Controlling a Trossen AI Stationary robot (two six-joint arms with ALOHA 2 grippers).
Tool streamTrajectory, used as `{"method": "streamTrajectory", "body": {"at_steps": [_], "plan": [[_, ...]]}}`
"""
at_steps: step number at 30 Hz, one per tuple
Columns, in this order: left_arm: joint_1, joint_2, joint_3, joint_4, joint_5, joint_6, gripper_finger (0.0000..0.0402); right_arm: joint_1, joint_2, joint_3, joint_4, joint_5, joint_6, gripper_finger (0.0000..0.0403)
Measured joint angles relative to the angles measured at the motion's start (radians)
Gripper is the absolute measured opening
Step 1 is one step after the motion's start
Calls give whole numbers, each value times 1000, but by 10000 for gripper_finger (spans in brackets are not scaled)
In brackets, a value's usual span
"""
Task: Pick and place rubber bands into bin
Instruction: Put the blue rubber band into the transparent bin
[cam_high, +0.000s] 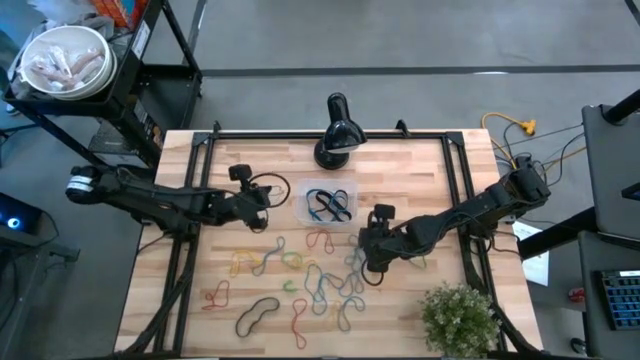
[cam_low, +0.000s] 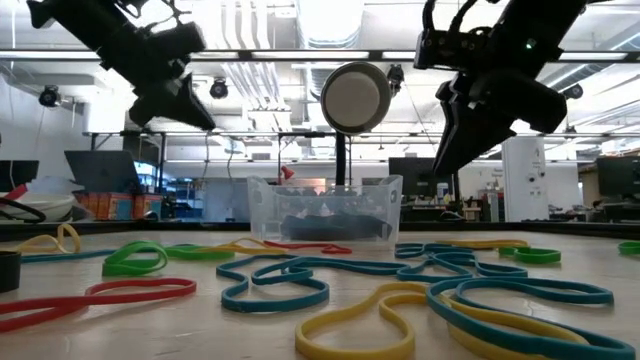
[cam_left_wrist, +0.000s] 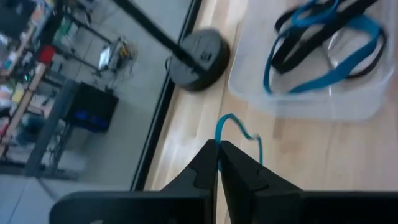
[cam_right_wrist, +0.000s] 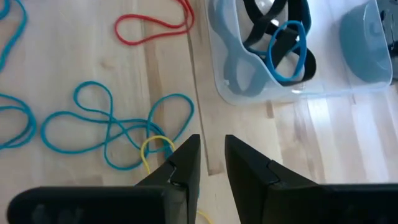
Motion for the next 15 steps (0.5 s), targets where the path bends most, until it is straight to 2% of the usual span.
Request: {"method": "streamTrajectory", "body": {"at_steps": [10, 15], "plan": [[-44, 0, 0, 253, 6, 178, 0, 0, 0, -21, 1, 16, 21, 68], [-44, 3, 0, 395, 60, 259, 0, 0, 0, -33, 1, 17, 38, 68]]}}
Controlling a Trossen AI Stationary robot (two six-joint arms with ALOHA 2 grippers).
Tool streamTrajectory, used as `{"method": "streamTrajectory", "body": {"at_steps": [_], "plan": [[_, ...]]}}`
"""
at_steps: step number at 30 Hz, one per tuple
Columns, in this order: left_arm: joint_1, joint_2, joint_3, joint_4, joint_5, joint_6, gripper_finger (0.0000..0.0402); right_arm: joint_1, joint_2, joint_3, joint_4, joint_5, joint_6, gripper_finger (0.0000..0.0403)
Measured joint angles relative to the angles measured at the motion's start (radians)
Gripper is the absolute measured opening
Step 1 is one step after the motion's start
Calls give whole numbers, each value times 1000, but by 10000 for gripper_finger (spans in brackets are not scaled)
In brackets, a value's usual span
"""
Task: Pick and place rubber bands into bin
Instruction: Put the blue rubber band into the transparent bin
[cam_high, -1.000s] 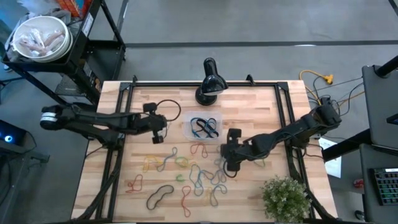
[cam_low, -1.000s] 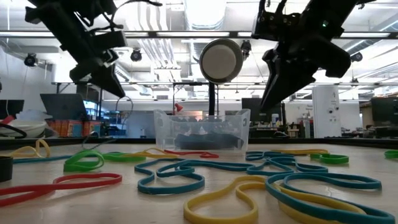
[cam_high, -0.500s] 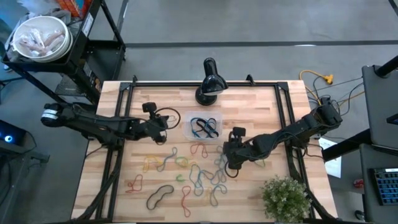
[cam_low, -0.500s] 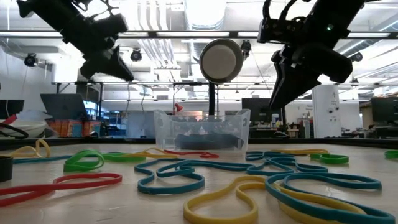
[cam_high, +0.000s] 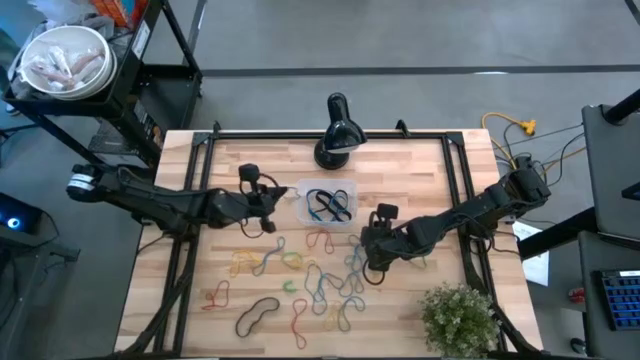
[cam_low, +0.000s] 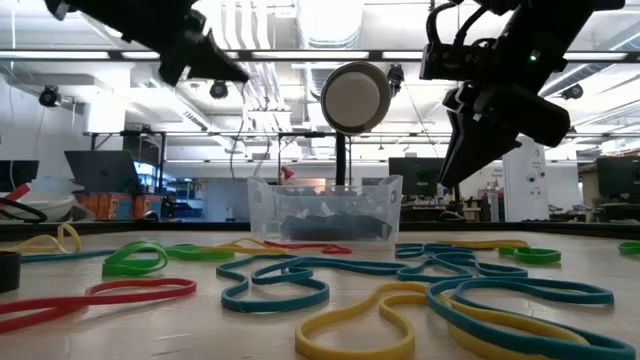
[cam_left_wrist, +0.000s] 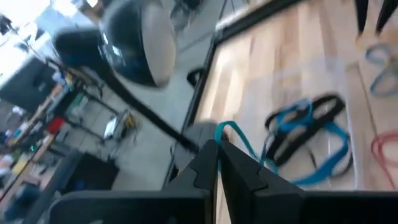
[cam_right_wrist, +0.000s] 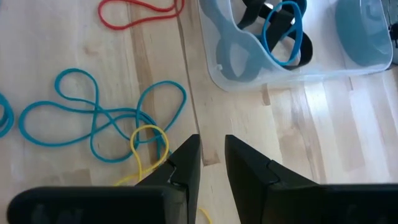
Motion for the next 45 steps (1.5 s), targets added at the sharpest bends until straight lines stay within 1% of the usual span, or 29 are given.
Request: {"method": "streamTrajectory", "body": {"at_steps": [8, 13, 19, 25, 30, 33, 37, 40, 43, 45], "plan": [[3, 35, 1, 209, 67, 105, 0, 0, 0, -10, 2, 0, 12, 68], [22, 94, 37, 239, 90, 121, 0, 0, 0, -11, 8, 0, 12, 68], [70, 210, 82, 233, 133, 119, 0, 4, 0, -12, 10, -1, 29, 68], [105, 332, 123, 225, 134, 118, 0, 27, 0, -12, 11, -2, 29, 68], [117, 405, 156, 189, 135, 111, 0, 36, 0, -12, 10, -3, 28, 68], [119, 437, 172, 172, 135, 99, 0, 37, 0, -12, 10, -3, 25, 68], [137, 452, 180, 173, 135, 18, 0, 37, 0, -12, 9, -2, 22, 68], [151, 453, 180, 128, 135, -25, 0, 37, 0, -14, 8, -3, 23, 68], [154, 451, 179, 93, 154, -53, 1, 37, 0, -18, 9, -2, 23, 68], [154, 451, 177, 90, 168, -55, 9, 37, 0, -21, 9, -2, 24, 68]]}}
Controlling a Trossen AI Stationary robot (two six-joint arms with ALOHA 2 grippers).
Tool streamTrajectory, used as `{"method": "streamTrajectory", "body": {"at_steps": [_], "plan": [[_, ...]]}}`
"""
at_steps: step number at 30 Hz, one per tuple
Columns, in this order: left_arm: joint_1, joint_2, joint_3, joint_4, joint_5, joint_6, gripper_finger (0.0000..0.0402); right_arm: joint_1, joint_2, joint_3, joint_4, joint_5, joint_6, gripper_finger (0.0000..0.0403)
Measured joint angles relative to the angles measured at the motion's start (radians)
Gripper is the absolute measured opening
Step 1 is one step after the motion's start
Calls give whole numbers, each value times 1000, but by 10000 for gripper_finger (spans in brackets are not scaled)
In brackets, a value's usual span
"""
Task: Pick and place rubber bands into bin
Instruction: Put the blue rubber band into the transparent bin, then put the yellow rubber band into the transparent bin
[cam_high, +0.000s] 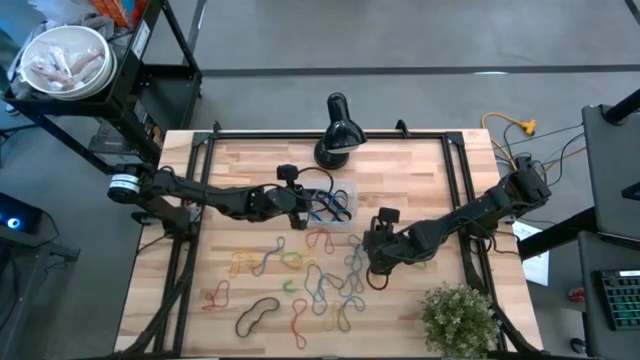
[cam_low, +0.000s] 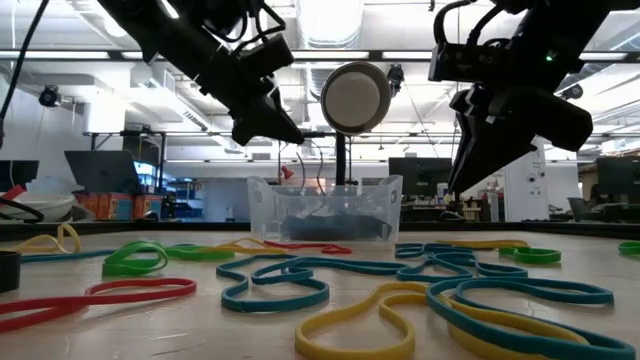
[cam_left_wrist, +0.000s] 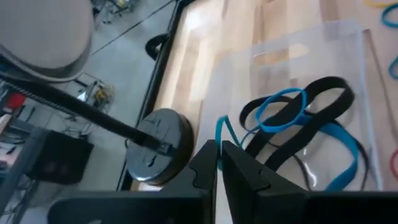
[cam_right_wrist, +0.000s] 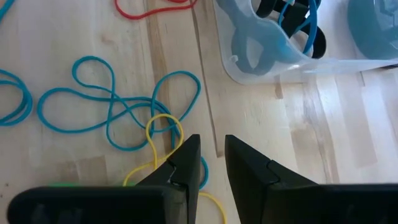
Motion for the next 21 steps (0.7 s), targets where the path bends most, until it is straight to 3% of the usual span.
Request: {"method": "streamTrajectory", "body": {"at_steps": [12, 18, 21], "plan": [[-6, -13, -3, -12, 44, -14, 103, 3, 0, -3, -7, -8, 19, 68], [-48, -90, -12, -108, 44, -55, 107, 6, 0, -3, -47, -216, 15, 68], [-72, -140, -26, -172, 44, -90, 107, 6, 0, -3, -92, -270, -4, 68]]}}
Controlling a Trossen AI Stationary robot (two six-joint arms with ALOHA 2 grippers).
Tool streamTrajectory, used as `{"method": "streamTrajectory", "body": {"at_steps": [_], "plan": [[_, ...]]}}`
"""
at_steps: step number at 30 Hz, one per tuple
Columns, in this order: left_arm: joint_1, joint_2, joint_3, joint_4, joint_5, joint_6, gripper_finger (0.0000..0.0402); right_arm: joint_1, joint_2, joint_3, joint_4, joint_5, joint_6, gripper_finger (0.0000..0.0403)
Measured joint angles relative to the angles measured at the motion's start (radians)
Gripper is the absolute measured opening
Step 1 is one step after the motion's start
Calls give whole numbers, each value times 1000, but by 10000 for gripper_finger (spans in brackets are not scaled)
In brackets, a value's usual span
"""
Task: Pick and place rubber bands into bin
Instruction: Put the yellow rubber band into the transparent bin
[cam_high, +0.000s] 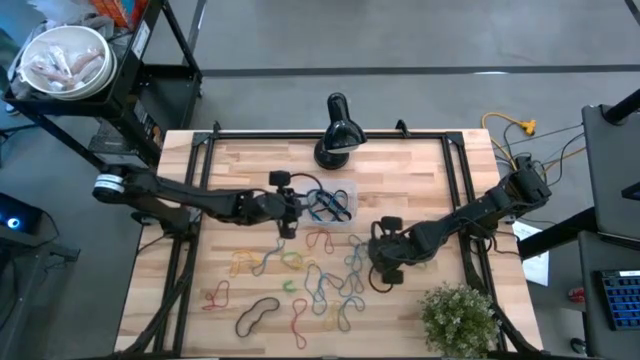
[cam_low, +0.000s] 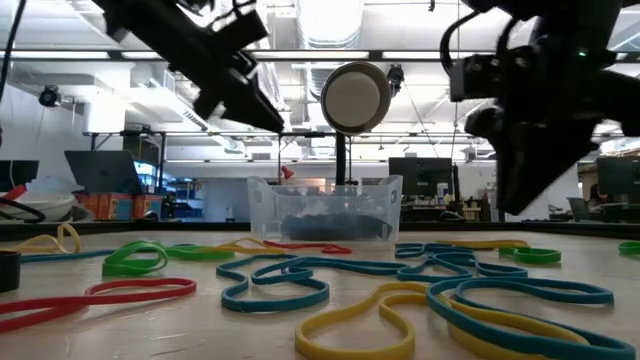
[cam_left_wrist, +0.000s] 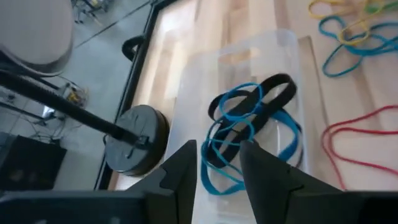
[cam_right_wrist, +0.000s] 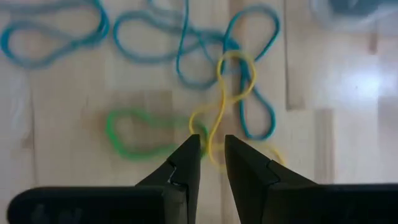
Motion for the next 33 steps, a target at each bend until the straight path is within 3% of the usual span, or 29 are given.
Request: {"method": "streamTrajectory", "body": {"at_steps": [7, 18, 23, 33], "plan": [[-39, -79, -33, -84, -1, -62, 107, -7, 0, -8, -141, -2, 2, 68], [-45, -106, -98, -87, -1, -111, 107, -11, 4, -83, 39, -1, -70, 68], [-47, -105, -98, -87, -1, -112, 107, -17, 5, -93, 46, 36, -89, 68], [-47, -105, -96, -79, -1, -112, 107, -19, 11, -95, 58, 9, -140, 68]]}}
